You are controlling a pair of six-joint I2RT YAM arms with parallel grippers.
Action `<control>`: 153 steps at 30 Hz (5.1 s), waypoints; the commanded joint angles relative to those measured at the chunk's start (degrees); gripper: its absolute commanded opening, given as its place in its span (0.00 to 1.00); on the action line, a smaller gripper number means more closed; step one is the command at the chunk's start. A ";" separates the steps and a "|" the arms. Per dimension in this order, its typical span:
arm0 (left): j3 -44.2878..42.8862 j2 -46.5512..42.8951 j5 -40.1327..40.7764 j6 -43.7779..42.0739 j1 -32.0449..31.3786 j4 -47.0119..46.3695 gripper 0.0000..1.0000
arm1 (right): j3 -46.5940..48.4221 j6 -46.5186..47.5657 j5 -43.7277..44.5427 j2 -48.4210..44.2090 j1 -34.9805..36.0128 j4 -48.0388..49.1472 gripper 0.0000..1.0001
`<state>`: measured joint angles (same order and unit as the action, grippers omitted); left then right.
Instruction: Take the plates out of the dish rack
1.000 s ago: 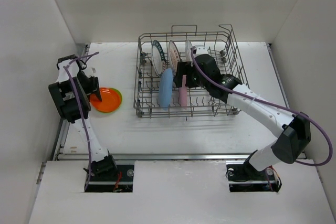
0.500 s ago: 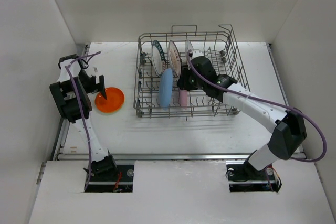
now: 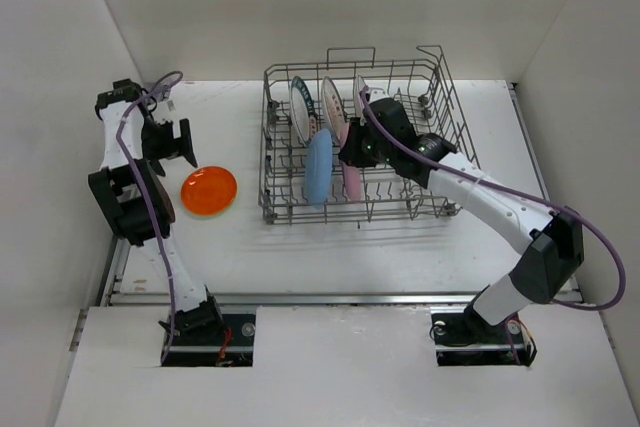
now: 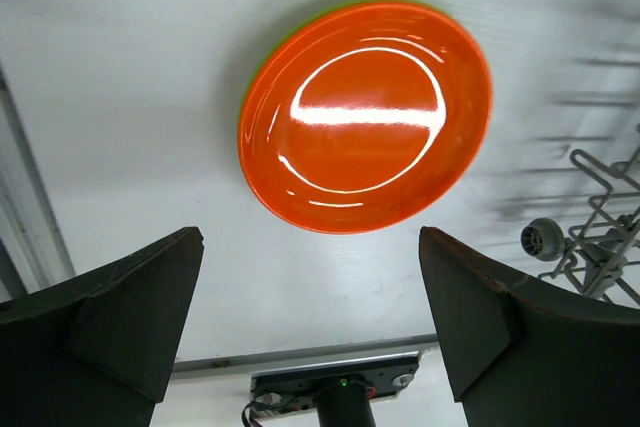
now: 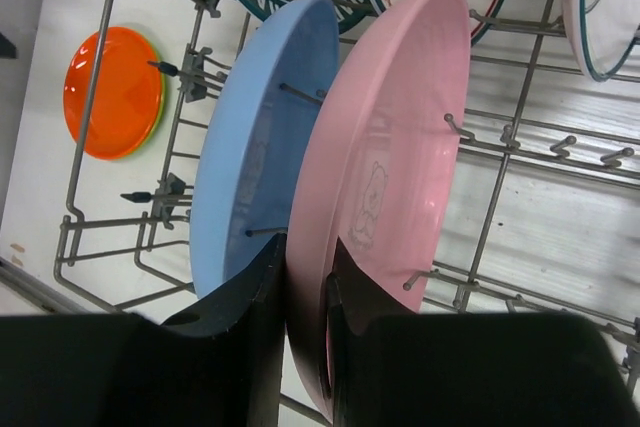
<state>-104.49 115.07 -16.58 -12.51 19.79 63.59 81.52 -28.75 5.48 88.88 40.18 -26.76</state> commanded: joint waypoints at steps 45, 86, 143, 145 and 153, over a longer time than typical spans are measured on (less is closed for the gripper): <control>-13.45 4.03 2.16 3.54 -35.61 9.09 0.10 | 20.26 14.68 41.45 -12.50 -8.27 -3.11 0.00; -22.87 -3.25 16.57 7.24 -35.25 -0.04 0.72 | 0.93 2.21 16.06 17.99 -45.11 -10.59 0.32; -36.31 2.62 56.28 12.43 -63.21 4.70 0.00 | -8.40 8.27 -0.47 -20.42 -34.73 3.30 0.76; -36.31 2.10 58.32 12.43 -63.21 3.82 0.00 | -7.60 8.27 0.06 -19.81 -34.21 1.90 0.76; -34.92 0.34 65.89 10.14 -63.21 -0.22 0.00 | -6.37 8.27 1.64 -19.80 -32.98 0.84 0.76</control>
<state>-137.80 121.23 42.17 -0.67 -43.90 65.73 71.94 -21.12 6.24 69.41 6.70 -26.63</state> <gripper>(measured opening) 0.174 0.755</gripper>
